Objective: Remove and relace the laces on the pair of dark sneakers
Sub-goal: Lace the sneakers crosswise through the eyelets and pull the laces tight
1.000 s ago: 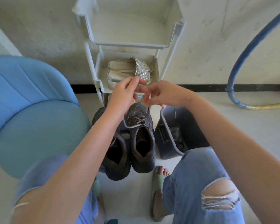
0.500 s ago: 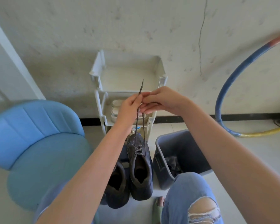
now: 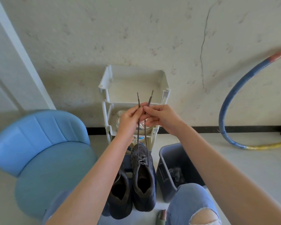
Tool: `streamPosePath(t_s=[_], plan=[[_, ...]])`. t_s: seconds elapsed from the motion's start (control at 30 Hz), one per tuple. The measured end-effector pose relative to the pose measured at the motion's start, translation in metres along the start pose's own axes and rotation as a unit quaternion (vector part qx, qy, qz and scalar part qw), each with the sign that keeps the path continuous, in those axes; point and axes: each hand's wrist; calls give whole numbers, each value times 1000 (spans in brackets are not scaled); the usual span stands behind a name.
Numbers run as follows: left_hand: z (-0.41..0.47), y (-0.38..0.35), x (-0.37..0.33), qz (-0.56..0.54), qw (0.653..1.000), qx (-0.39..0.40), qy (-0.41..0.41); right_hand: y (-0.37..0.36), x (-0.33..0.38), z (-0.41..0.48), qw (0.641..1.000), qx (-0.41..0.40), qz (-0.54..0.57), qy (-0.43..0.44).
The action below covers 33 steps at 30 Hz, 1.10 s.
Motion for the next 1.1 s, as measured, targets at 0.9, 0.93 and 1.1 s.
streamPosePath(t_s=[0.9,0.93,1.1], plan=[[10,5,-6,39,999,8,31,1,-2,10,963,-45,-262,39],[7,7,-4,31,999,-16,33,3,-6,10,965,-64,-253,31],[-3,36,25,239,968,-78,24,15,-36,7,988,-129,-17,-87]])
Point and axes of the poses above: each hand's wrist, its own z-axis towards the middle knuckle, its own y-axis out of the back of the hand, x = y × z, and after that the axes turned 4 degrees about x, right-handed
